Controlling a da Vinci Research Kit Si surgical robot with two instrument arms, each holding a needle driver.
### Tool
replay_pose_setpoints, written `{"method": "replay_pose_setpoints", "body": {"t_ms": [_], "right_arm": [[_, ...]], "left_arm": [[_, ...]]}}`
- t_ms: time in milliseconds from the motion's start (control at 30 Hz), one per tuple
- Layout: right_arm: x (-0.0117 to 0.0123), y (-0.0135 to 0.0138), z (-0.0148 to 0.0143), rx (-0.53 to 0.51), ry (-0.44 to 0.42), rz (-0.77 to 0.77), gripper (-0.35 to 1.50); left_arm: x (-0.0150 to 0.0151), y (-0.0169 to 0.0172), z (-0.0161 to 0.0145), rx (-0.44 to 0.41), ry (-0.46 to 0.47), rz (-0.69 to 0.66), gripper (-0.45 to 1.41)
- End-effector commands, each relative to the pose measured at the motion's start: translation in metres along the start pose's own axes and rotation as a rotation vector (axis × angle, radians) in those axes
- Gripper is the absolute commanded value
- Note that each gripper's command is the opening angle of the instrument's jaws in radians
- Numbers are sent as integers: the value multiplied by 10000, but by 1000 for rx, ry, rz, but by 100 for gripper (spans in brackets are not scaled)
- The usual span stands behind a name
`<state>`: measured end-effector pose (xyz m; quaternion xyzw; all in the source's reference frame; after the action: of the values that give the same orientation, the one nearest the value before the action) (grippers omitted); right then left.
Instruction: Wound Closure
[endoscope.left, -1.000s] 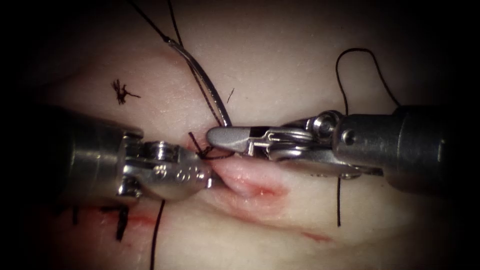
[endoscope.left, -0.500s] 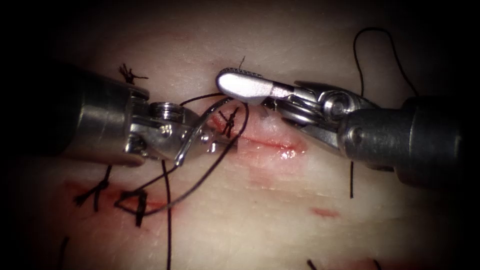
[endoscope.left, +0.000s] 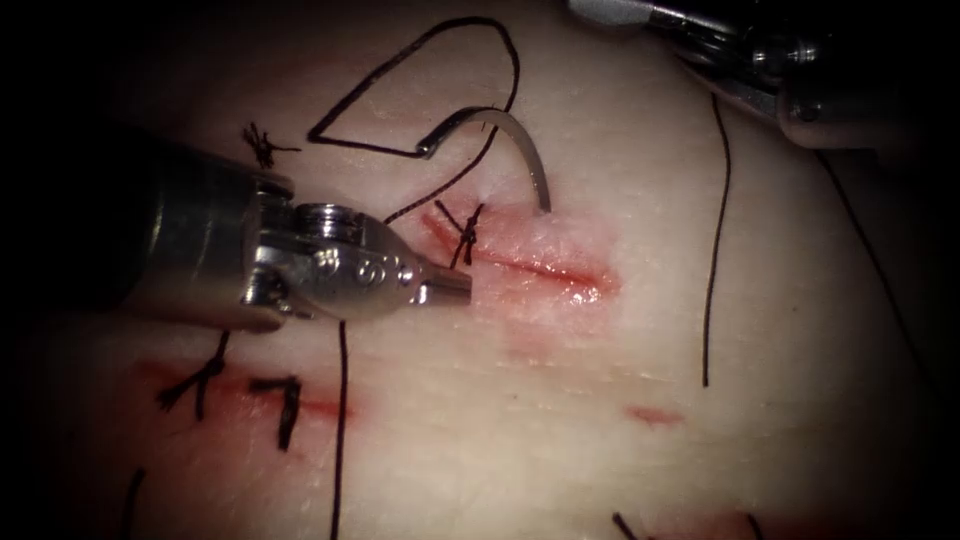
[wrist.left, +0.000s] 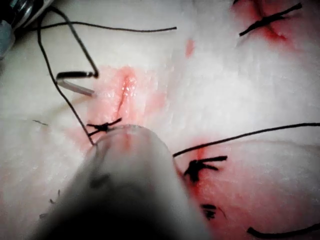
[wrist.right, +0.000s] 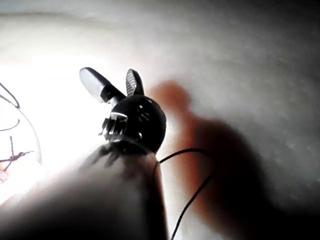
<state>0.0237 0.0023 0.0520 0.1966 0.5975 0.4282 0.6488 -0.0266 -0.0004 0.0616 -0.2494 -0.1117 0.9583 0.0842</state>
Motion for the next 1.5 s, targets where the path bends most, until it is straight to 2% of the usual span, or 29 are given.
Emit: {"method": "replay_pose_setpoints", "body": {"t_ms": [33,100,267,433,567,733,900,1100,1333,1500], "right_arm": [[-2,-10,0,-23,-59,-135,148],[-9,-35,-5,-26,-140,-261,148],[-20,-88,-10,54,-265,-542,148],[-20,-133,-3,108,-316,-762,146],[-15,-163,9,125,-362,-872,145],[0,-190,24,131,-364,-977,141],[17,-200,31,107,-361,-1052,138],[30,-201,35,99,-353,-1080,135],[31,-184,49,88,-387,-1101,135],[21,-168,57,90,-416,-1118,133]], "left_arm": [[2,-1,8,0,0,1,-45],[2,-1,8,0,0,1,-45],[2,-1,8,0,0,1,-45],[2,-1,8,0,1,1,-45],[2,-1,8,0,1,1,-45],[1,-1,7,0,1,1,-45],[1,-1,7,-1,1,2,-45],[1,-1,7,0,1,2,-45],[1,0,7,0,1,2,-45],[1,0,7,0,1,2,-45]]}}
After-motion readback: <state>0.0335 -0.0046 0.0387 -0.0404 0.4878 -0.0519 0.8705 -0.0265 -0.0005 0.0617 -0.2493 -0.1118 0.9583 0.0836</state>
